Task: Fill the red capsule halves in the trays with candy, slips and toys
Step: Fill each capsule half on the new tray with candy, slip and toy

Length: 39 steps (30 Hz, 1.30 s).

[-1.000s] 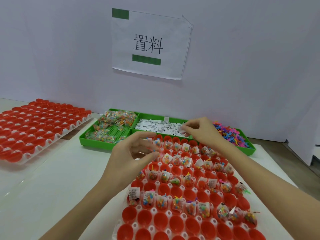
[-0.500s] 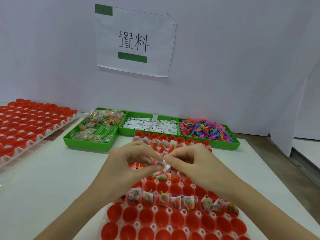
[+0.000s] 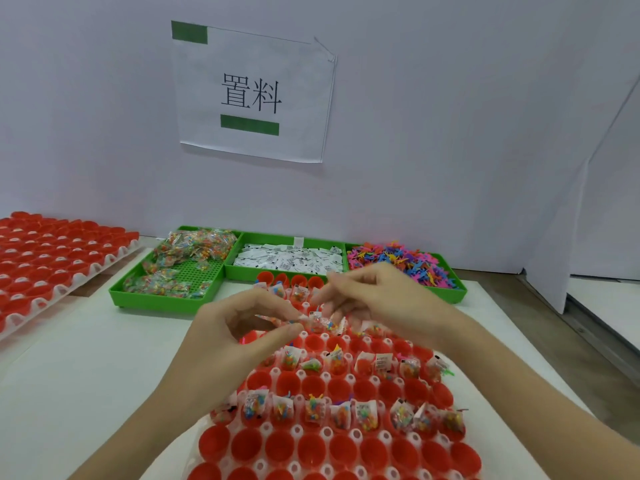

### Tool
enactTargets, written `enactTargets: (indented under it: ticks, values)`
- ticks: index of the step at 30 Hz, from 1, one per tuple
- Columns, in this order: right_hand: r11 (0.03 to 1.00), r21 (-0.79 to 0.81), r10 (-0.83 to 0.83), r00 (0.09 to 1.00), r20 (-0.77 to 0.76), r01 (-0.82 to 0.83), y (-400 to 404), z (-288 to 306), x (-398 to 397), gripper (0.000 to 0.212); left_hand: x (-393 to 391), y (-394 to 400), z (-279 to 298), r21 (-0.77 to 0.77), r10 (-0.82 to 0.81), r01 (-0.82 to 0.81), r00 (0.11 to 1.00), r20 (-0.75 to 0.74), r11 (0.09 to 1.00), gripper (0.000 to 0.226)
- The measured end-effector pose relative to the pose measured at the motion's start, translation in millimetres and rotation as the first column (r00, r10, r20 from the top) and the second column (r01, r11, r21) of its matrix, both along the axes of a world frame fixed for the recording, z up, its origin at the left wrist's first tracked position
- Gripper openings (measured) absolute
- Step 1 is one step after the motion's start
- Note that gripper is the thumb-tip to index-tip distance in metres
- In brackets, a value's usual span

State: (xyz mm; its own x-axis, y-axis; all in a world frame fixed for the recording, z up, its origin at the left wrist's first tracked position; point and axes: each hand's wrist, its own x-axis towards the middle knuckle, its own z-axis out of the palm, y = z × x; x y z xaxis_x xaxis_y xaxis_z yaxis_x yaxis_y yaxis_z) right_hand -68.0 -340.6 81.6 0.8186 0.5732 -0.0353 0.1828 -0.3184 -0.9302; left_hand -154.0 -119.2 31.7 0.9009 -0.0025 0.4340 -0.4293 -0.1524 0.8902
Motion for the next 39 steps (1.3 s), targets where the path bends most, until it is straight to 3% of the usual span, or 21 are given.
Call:
enactTargets:
  ticks: [4, 7, 10, 13, 16, 20, 23, 26, 30, 36, 39]
  values:
    - [0.912, -0.181, -0.319, 0.913, 0.252, 0.369, -10, -3, 76, 0.019, 2, 5, 2, -0.061, 0.011, -0.014, 0.999, -0.046, 0.998, 0.014]
    - [0.799, -0.321, -0.398, 0.847, 0.352, 0.509, -19, -12, 123, 0.017, 5, 10, 3, -0.096, 0.048, -0.054, 0.997, -0.066, 0.994, 0.016]
    - [0.713, -0.478, -0.329, 0.846, 0.419, 0.514, -19, -25, 144, 0.016, 9, 14, 1, -0.1, 0.072, -0.079, 0.995, -0.07, 0.992, 0.016]
    - [0.636, -0.605, -0.237, 0.868, 0.438, 0.479, -11, -33, 152, 0.03, 10, 17, 0, -0.087, 0.082, -0.087, 0.995, -0.055, 0.992, 0.015]
    - [0.596, -0.656, -0.228, 0.881, 0.415, 0.464, -1, -33, 157, 0.044, 10, 18, -1, -0.075, 0.091, -0.096, 0.994, -0.059, 0.993, 0.015]
    - [0.519, -0.713, -0.233, 0.881, 0.412, 0.471, 6, -32, 157, 0.037, 11, 17, -2, -0.057, 0.096, -0.099, 0.994, -0.054, 0.993, 0.015]
    - [0.537, -0.692, -0.287, 0.876, 0.388, 0.483, 0, -32, 156, 0.04, 11, 16, -3, -0.055, 0.107, -0.11, 0.992, -0.062, 0.992, 0.015]
    - [0.628, -0.608, -0.323, 0.873, 0.365, 0.486, -12, -37, 156, 0.047, 12, 17, -3, -0.052, 0.109, -0.113, 0.992, -0.067, 0.992, 0.015]
    - [0.768, -0.381, -0.383, 0.845, 0.372, 0.515, -25, -42, 149, 0.022, 10, 16, -3, -0.035, 0.1, -0.102, 0.993, -0.067, 0.994, 0.017]
    - [0.846, -0.207, -0.366, 0.817, 0.445, 0.492, -36, -36, 127, 0.016, 10, 14, -4, -0.006, 0.115, -0.116, 0.989, -0.091, 0.993, 0.014]
    - [0.918, -0.053, -0.357, 0.875, 0.327, 0.394, -32, -25, 94, 0.014, 9, 14, -2, -0.026, 0.077, -0.08, 0.991, -0.107, 0.996, 0.014]
